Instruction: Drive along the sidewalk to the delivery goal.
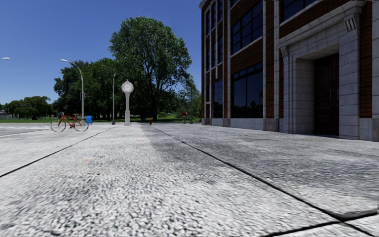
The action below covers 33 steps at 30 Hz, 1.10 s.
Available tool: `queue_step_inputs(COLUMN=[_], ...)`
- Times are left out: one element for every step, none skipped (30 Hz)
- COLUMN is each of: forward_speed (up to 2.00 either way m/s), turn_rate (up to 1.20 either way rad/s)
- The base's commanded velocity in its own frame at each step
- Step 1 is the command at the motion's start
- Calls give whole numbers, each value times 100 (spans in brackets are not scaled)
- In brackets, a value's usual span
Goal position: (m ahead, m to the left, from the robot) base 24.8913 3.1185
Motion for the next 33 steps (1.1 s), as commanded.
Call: queue_step_inputs(forward_speed=[200,200,200,200,200,200,200,200,200,200,200,200,200,200,200,200,200,200,200,200,200,200,200,200,200,200,200,200,200,200,200,200,200], turn_rate=[15,15,23,26,27,27,27,27,27,27,27,27,27,22,7,0,0,0,0,0,0,0,0,0,0,0,0,0,0,0,0,0,0])
